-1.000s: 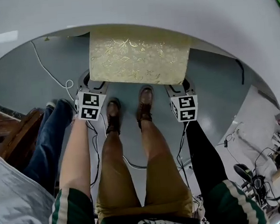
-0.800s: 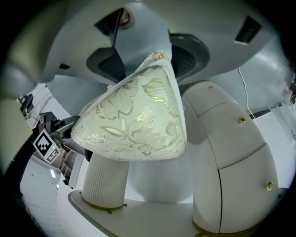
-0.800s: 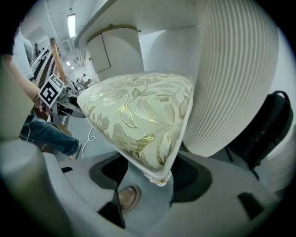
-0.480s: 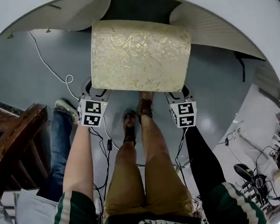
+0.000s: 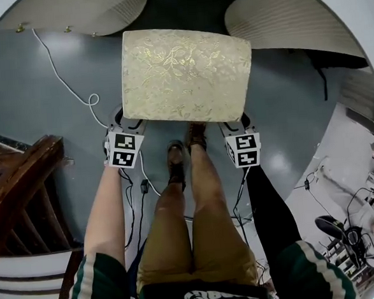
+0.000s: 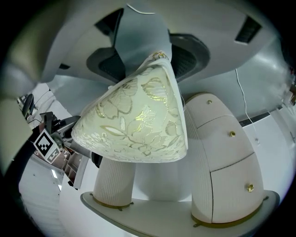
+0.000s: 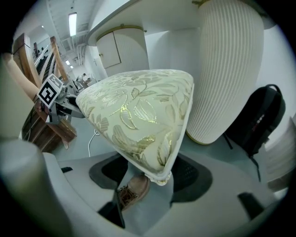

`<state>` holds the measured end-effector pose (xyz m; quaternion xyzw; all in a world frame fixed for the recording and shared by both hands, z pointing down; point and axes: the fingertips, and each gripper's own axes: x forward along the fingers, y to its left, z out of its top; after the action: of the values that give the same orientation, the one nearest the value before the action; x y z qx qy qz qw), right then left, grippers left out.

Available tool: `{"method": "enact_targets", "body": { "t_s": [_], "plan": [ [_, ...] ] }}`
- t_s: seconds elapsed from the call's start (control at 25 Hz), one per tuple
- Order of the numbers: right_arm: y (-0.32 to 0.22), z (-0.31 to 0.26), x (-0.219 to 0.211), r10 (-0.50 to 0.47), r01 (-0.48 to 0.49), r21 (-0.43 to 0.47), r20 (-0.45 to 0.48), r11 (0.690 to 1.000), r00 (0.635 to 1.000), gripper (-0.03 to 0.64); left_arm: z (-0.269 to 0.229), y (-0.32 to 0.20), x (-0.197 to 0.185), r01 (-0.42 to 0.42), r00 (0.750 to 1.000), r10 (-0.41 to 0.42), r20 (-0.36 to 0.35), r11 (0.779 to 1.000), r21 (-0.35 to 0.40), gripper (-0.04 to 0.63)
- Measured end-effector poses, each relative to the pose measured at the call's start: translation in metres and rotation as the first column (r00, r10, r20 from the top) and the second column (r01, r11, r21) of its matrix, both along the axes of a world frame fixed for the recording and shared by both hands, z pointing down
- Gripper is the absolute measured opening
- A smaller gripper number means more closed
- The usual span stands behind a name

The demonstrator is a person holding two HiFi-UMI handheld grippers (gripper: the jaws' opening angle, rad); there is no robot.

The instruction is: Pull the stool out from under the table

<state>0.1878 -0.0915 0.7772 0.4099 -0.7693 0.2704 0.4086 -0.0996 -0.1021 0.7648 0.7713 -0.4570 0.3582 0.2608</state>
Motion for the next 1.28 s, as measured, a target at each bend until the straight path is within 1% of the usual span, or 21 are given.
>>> {"method": "enact_targets", "body": {
  "t_s": [0.24,0.44,0.52,0.6,0.68,0.76,0.96,1.12,1.28],
  "plan": [
    [0.042,0.005,-0.004,-0.005,0.005,-0.016,-0.011,1.0,1.0,0.299,0.004,0.043,-0.005,-0.003,1.0,0.003,0.01,1.0,-0.029,0.31],
    [0.049,0.006,-0.001,-0.013,0.012,-0.025,-0.032,1.0,0.999,0.301,0.007,0.05,-0.003,0.0,1.0,0.0,0.009,1.0,-0.03,0.31],
    [0.049,0.008,-0.001,-0.007,0.006,-0.026,-0.048,1.0,0.999,0.301,0.008,0.05,-0.004,0.035,0.999,-0.035,0.012,0.999,-0.039,0.31],
    [0.052,0.007,0.002,0.02,-0.022,-0.035,-0.065,0.999,0.998,0.286,0.006,0.054,-0.006,0.079,0.997,-0.078,0.017,0.995,-0.055,0.311],
    [0.058,0.002,0.008,0.058,-0.062,-0.048,-0.074,0.997,0.996,0.287,-0.001,0.061,-0.009,0.111,0.994,-0.111,0.016,0.992,-0.054,0.316],
    [0.062,-0.01,0.011,0.069,-0.073,-0.049,-0.073,0.996,0.995,0.287,-0.01,0.066,-0.012,0.135,0.991,-0.135,0.012,0.99,-0.048,0.316],
    [0.065,-0.041,0.014,0.1,-0.1,-0.001,-0.056,0.995,0.993,0.278,-0.043,0.065,-0.016,0.175,0.984,-0.175,-0.019,0.984,-0.016,0.316],
    [0.062,-0.075,0.008,0.12,-0.119,0.049,-0.028,0.992,0.992,0.275,-0.075,0.063,-0.015,0.176,0.984,-0.175,-0.036,0.984,0.031,0.316],
    [0.057,-0.119,0.0,0.128,-0.129,0.119,0.017,0.984,0.992,0.273,-0.118,0.064,-0.012,0.177,0.984,-0.173,-0.05,0.981,0.084,0.316]
  ]
}}
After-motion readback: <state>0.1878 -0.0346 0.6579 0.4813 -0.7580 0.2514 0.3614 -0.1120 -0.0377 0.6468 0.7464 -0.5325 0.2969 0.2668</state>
